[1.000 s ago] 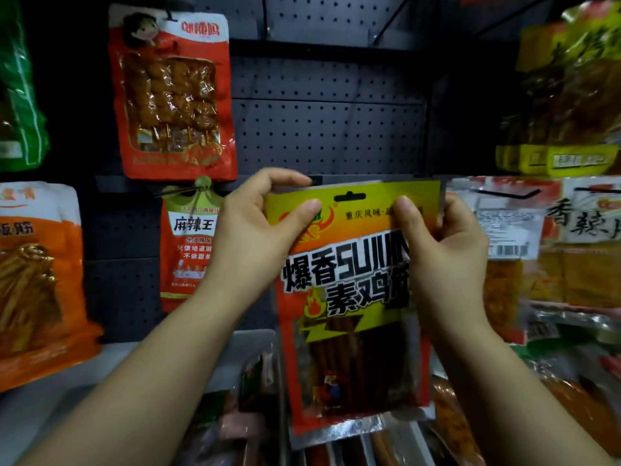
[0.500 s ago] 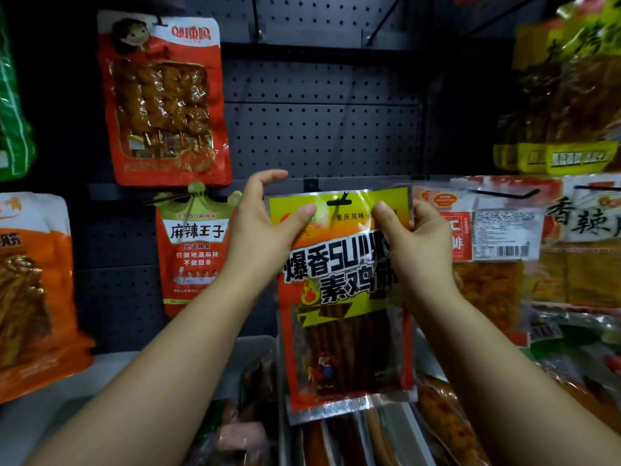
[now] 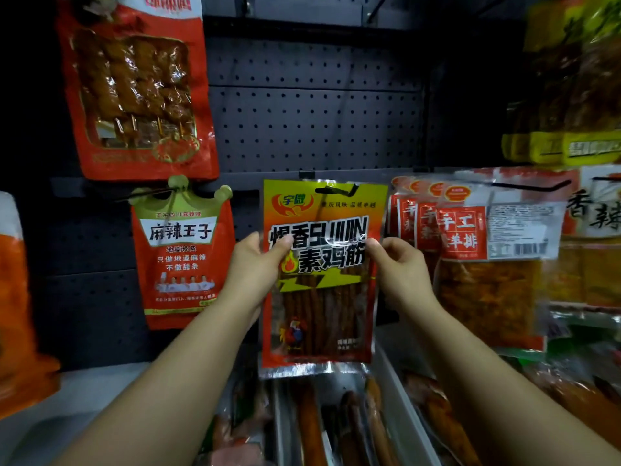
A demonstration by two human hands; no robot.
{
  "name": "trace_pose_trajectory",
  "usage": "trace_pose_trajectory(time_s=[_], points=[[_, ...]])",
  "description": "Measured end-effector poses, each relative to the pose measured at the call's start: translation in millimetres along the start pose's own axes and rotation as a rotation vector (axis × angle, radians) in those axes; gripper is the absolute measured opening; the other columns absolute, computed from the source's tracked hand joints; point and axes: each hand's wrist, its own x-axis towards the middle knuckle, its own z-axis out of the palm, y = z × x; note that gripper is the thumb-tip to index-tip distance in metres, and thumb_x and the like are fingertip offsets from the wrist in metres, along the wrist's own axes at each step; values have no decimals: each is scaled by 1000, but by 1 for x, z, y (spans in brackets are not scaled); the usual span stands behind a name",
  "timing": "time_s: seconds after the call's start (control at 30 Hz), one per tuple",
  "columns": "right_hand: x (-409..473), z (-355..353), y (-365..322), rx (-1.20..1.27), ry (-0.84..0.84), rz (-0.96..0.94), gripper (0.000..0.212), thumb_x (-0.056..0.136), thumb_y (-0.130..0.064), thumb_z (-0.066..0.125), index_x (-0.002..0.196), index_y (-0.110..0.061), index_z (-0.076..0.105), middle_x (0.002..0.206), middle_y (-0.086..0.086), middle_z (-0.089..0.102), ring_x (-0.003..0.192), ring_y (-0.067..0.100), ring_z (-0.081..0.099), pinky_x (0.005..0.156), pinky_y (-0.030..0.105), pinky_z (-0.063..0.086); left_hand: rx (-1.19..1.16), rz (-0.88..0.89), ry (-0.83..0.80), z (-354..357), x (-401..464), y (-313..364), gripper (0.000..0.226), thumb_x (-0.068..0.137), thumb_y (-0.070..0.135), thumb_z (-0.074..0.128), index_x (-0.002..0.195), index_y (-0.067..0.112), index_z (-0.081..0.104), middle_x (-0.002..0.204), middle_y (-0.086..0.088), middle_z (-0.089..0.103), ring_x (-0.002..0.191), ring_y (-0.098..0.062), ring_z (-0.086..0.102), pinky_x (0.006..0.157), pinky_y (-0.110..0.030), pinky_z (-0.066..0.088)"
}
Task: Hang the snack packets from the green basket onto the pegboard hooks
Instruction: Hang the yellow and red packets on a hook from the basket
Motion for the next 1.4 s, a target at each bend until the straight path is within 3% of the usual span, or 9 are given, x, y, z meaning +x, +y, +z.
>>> trace_pose_trajectory(time_s=[0.13, 0.27, 0.57, 0.73, 0.93, 1.07, 1.13, 1.23, 1.4], points=[[30, 17, 5, -86, 20, 47, 31, 93, -29, 56, 69, -10, 58, 66, 7, 61, 64, 20, 58, 66, 35, 47, 9, -44, 3, 5, 36, -11, 8, 91, 19, 61, 97, 14, 63, 94, -6, 68, 85, -21, 64, 76, -31, 51], [60, 31, 7, -229, 39, 103, 33, 92, -32, 58, 67, -11, 61, 61, 1, 60, 61, 16, 56, 68, 34, 46, 37, -103, -8, 7, 69, -21, 8, 90, 23, 62, 89, 15, 62, 102, -16, 69, 97, -32, 65, 92, -47, 50], [88, 56, 12, -361, 102, 179, 33, 91, -35, 59, 69, -10, 64, 79, 12, 69, 81, 29, 65, 74, 37, 51, 81, -136, -5, 9, 106, -29, 19, 89, 21, 63, 97, 3, 64, 105, -22, 67, 96, -32, 64, 91, -49, 49], [86, 58, 17, -357, 91, 197, 34, 91, -38, 59, 69, -13, 61, 81, 10, 67, 83, 28, 63, 74, 37, 50, 60, -129, -10, 4, 109, -33, 11, 88, 20, 64, 79, 14, 60, 98, -17, 67, 91, -28, 63, 91, -49, 50], [63, 38, 24, -250, 71, 133, 35, 92, -39, 57, 105, -8, 66, 101, 10, 69, 95, 24, 64, 86, 41, 52, 136, -86, -29, 4, 83, -46, 11, 90, 14, 60, 99, 16, 52, 104, -8, 63, 99, -28, 61, 85, -37, 48], [36, 18, 23, -210, 60, 103, 32, 92, -34, 58, 114, -11, 62, 107, 9, 68, 101, 23, 63, 92, 47, 52, 229, -86, -35, 4, 46, -54, 59, 92, 16, 58, 143, 14, 28, 139, -9, 47, 125, -28, 48, 104, -47, 41], [15, 7, 24, -190, 14, 70, 26, 92, -32, 59, 109, -14, 63, 102, 5, 69, 95, 19, 65, 88, 45, 54, 301, -8, 17, 4, 16, -54, 66, 90, 16, 60, 145, 16, 24, 146, -8, 35, 132, -23, 39, 110, -43, 34], [-22, -19, 21, -165, -94, 8, 14, 92, -29, 59, 99, -18, 64, 91, 3, 71, 76, 10, 66, 75, 34, 57, 349, 142, 84, 9, -42, -49, 54, 87, 13, 64, 134, 17, 39, 139, -8, 34, 122, -14, 41, 106, -24, 32], [-94, -101, 21, -123, -294, -22, 12, 92, -16, 59, 84, -25, 63, 72, 0, 67, 63, 8, 59, 63, 22, 49, 101, 103, -168, 45, -145, -44, 27, 88, 7, 60, 95, 33, 55, 102, 4, 63, 94, -3, 60, 79, -6, 45]])
